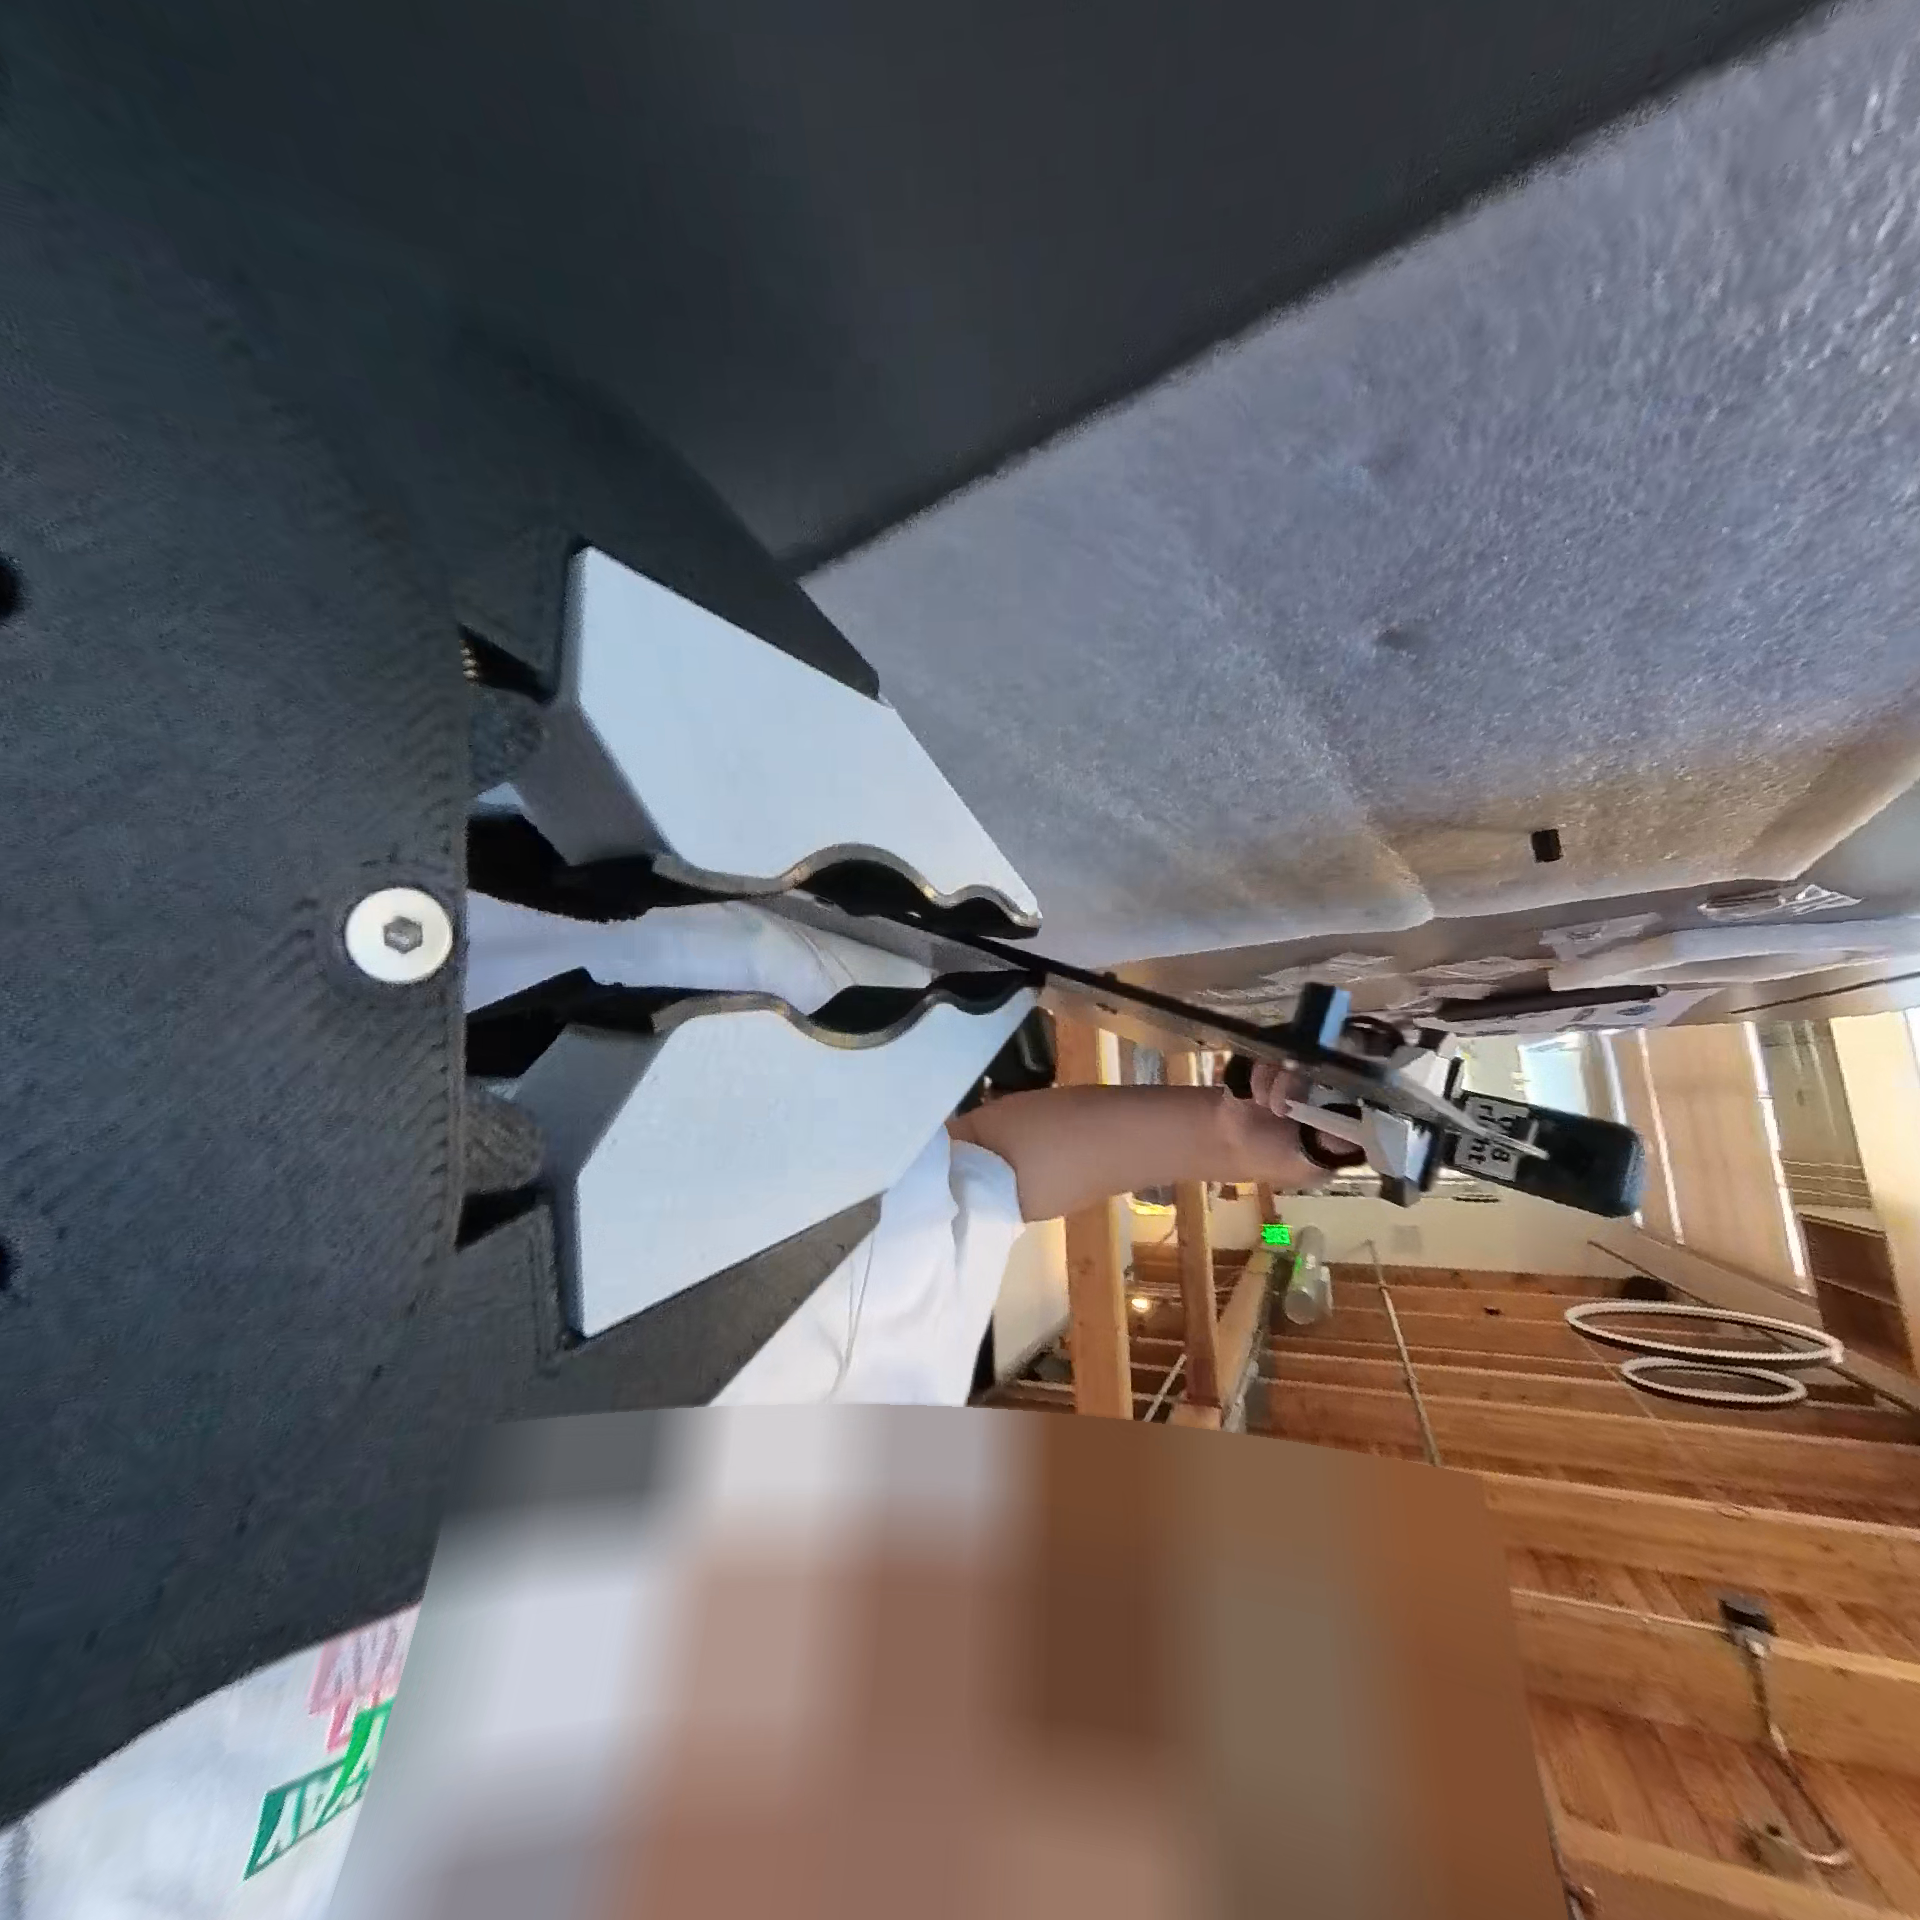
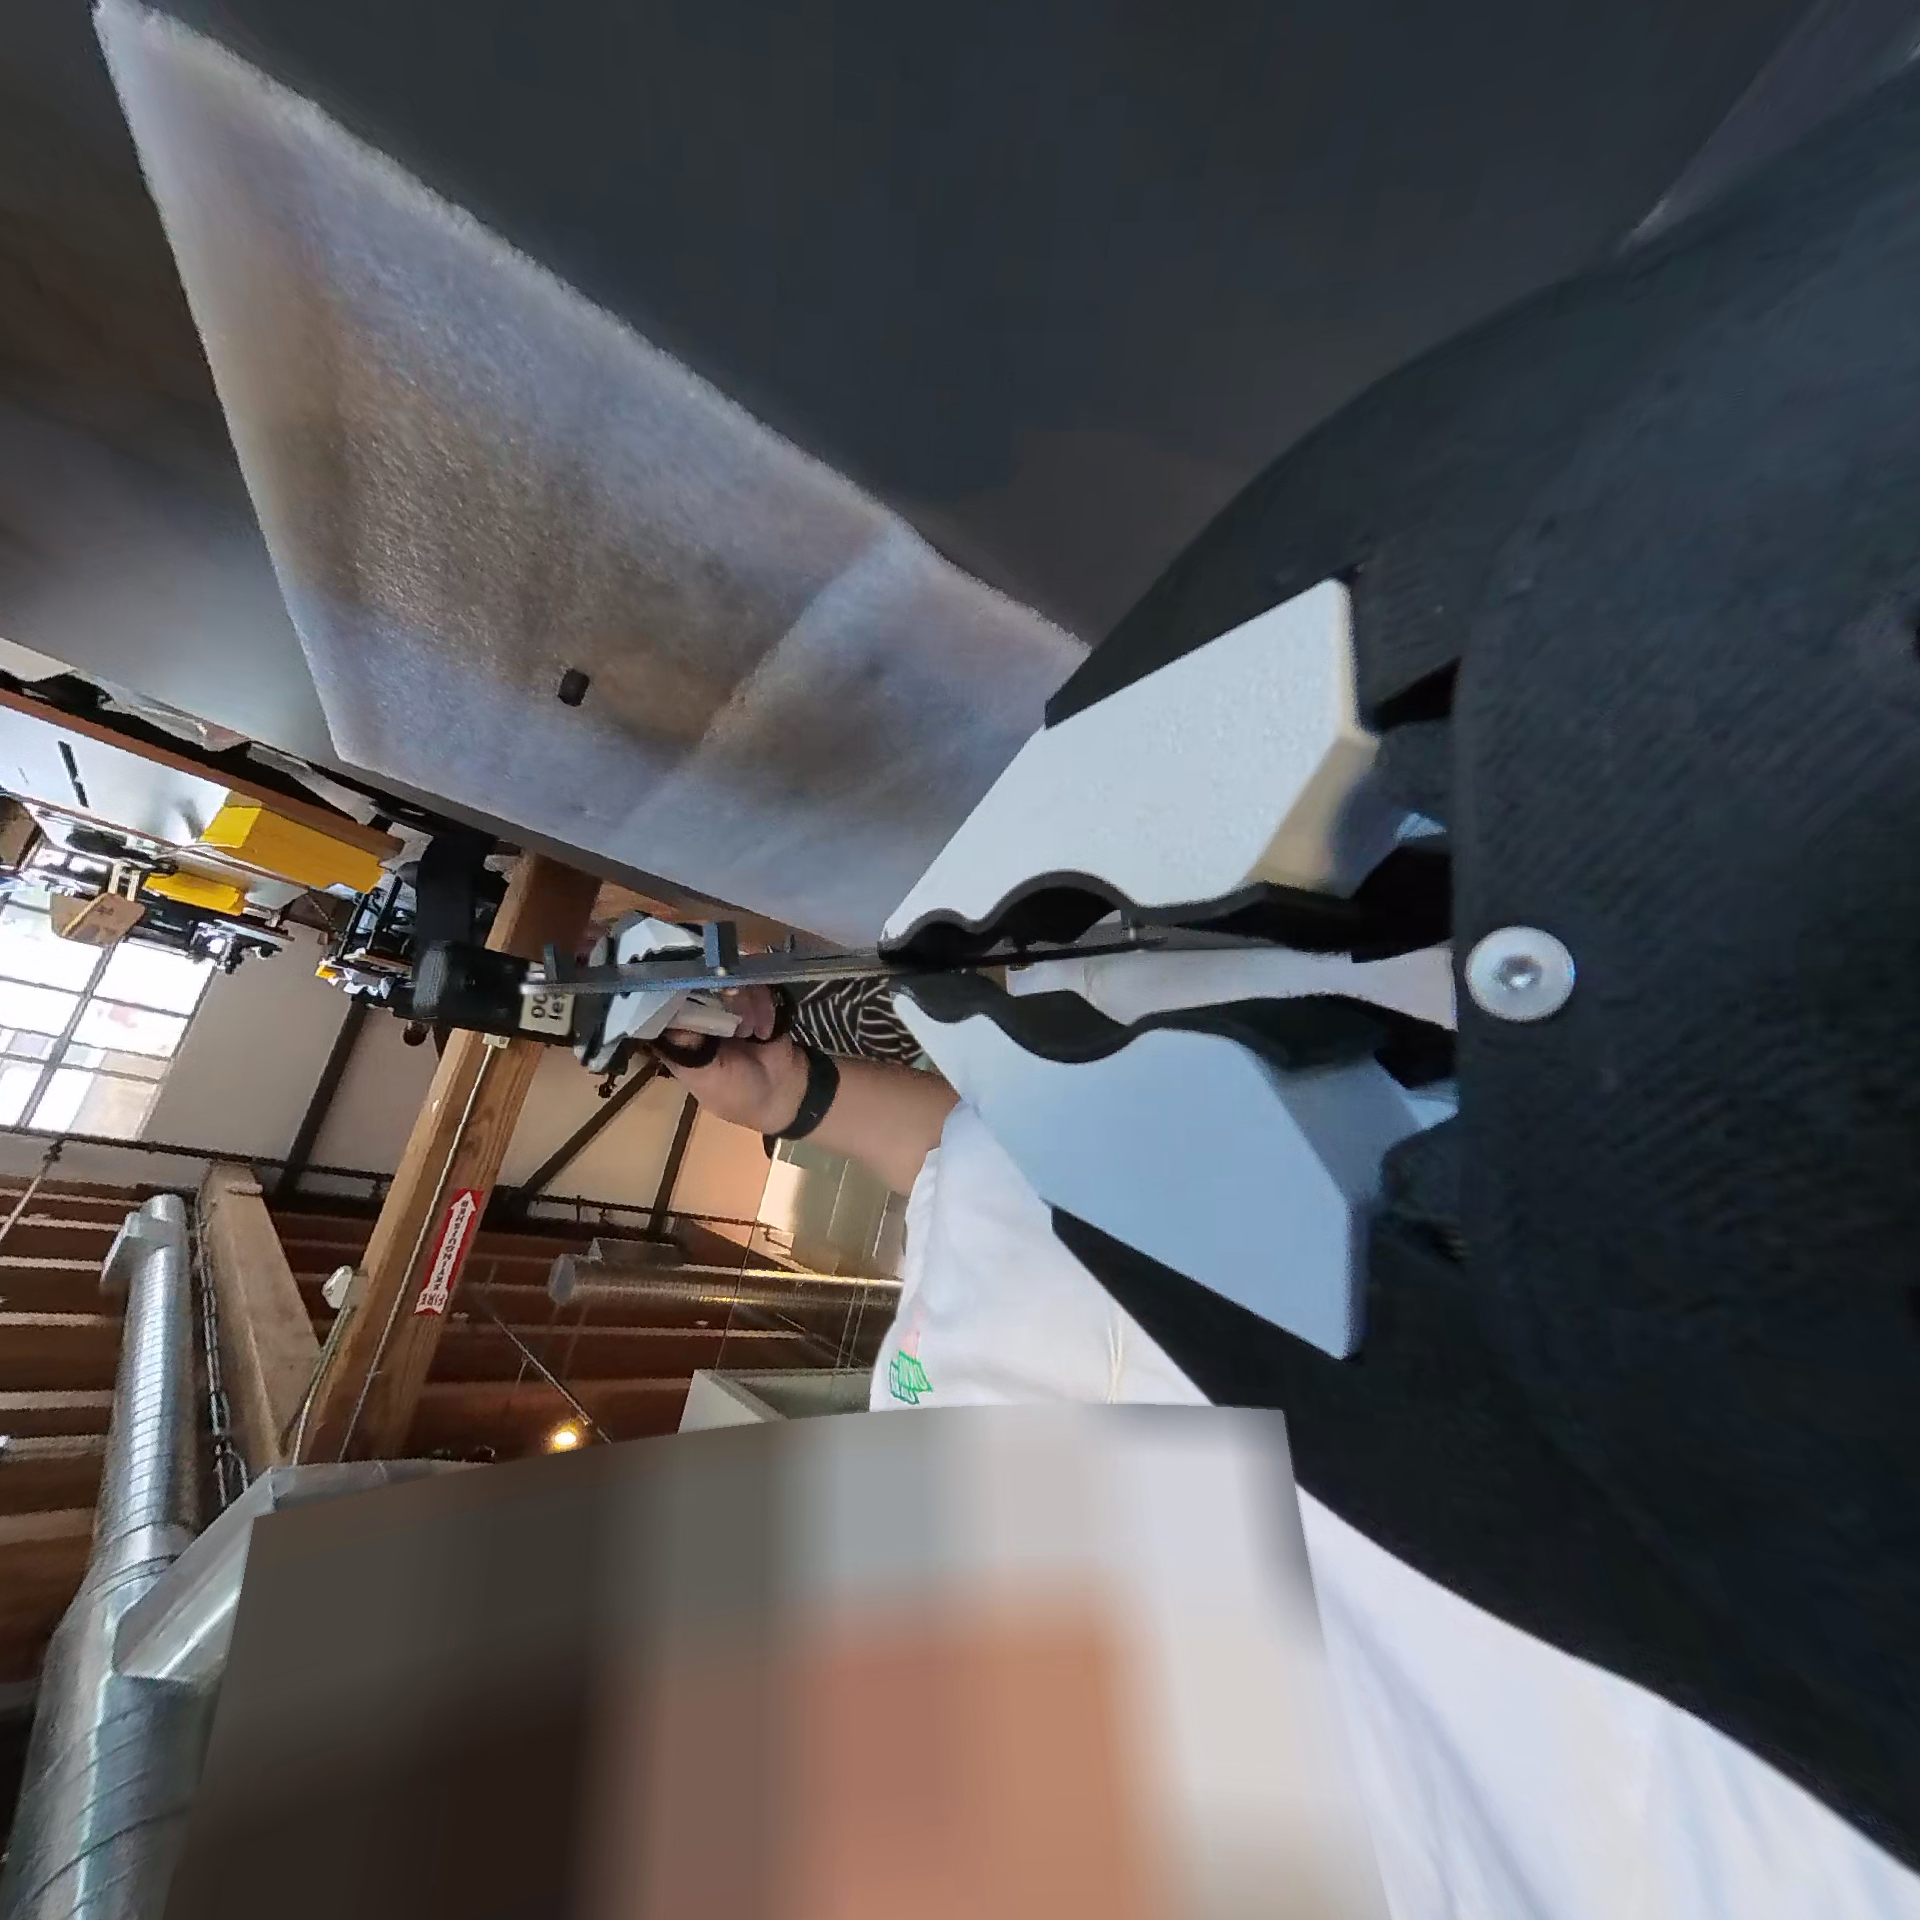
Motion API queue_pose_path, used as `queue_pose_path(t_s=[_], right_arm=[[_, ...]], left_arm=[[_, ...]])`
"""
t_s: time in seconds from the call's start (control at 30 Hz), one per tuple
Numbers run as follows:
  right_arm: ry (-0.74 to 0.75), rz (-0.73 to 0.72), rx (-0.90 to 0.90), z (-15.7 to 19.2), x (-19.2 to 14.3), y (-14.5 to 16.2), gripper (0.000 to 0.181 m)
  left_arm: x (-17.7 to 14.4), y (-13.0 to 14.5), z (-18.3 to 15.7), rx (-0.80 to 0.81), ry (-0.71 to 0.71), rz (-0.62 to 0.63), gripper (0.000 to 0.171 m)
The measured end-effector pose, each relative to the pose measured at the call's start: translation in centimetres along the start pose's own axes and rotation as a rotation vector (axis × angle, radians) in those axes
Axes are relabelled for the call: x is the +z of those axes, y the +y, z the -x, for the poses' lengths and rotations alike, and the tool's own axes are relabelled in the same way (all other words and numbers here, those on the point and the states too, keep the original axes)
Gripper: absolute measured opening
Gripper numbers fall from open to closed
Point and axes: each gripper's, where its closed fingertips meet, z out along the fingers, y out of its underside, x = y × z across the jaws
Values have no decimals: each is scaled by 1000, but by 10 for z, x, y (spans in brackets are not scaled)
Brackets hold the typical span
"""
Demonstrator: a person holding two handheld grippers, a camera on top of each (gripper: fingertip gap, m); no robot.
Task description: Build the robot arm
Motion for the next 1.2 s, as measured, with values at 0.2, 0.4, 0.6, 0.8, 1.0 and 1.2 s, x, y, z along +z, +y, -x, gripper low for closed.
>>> queue_pose_path(t_s=[0.2, 0.4, 0.6, 0.8, 1.0, 1.2], right_arm=[[-2, 7, 55, -8, 5, 3, 0], [-4, 5, 85, -18, 7, -4, 0], [-1, 1, 94, -25, 8, -9, 0], [3, 1, 99, -26, 8, -4, 0], [16, -37, 91, -17, 2, 8, 0], [82, -116, 5, -5, -6, 28, 1]], left_arm=[[-6, -2, 1, -50, 17, -54, 3], [-8, -12, 3, -62, 7, -89, 3], [-9, -20, 7, -60, -22, -99, 4], [-9, -19, 7, -51, -37, -96, 4], [-6, -12, 1, -37, -32, -80, 4], [0, -2, -9, 49, -55, -77, 4]])
